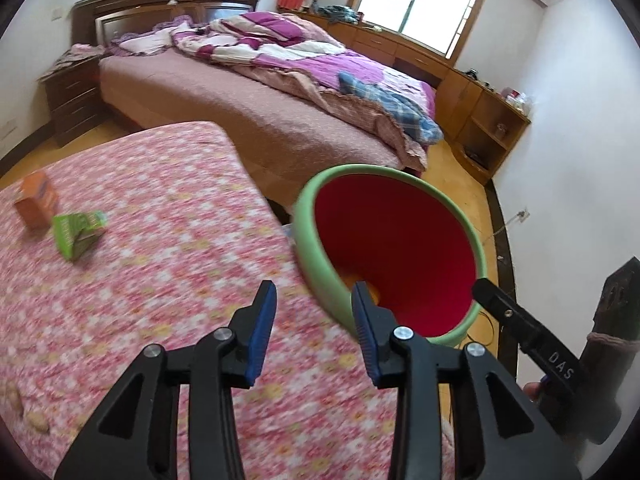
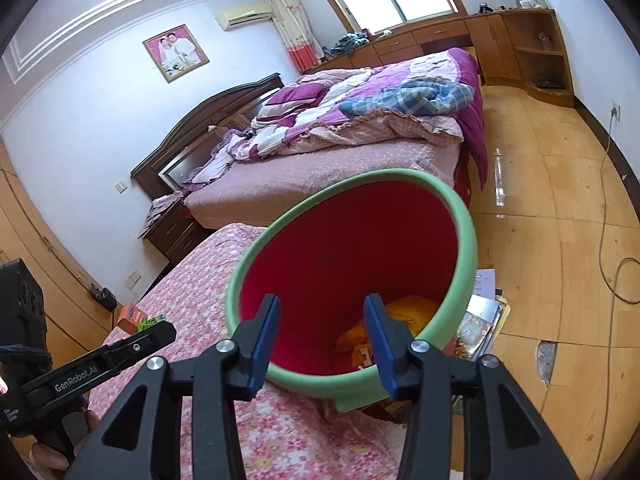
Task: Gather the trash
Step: 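Move both open tools back from the bucket toward the bed, then grasp the green mosquito-coil packet with the right tool, then grasp the orange box with the left tool while the right tool holds the green packet, then carry the orange box and green packet over the red bucket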
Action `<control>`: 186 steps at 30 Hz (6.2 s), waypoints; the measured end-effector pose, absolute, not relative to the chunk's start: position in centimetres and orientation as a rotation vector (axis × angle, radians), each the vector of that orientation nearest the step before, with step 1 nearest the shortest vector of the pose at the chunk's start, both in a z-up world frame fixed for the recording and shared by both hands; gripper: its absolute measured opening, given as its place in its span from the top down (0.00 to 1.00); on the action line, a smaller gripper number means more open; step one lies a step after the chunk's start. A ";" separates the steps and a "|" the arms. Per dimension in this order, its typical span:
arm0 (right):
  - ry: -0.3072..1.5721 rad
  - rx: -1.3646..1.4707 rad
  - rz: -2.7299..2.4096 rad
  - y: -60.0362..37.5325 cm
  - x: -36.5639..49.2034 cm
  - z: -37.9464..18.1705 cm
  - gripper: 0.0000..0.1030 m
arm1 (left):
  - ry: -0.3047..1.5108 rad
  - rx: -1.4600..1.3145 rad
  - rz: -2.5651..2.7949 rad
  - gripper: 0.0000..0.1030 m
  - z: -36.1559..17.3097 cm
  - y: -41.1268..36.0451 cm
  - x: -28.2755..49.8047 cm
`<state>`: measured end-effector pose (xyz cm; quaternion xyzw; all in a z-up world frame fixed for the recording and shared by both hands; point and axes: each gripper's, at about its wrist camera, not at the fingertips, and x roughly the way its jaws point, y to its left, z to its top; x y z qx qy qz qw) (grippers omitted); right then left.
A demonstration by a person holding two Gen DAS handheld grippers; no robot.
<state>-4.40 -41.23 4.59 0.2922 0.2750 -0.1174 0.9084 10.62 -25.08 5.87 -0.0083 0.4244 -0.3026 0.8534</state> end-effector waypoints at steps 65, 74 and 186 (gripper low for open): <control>0.877 0.255 0.095 -14.3 17.3 2.7 0.17 | 0.914 -0.183 -0.104 0.62 2.1 5.1 19.3; 0.920 0.147 0.076 -13.0 21.2 0.0 0.17 | 0.930 -0.197 -0.070 0.62 0.8 5.8 19.9; 0.579 0.501 -0.031 -31.6 1.2 11.1 0.38 | 0.765 -0.151 -0.421 0.56 9.0 -11.5 12.3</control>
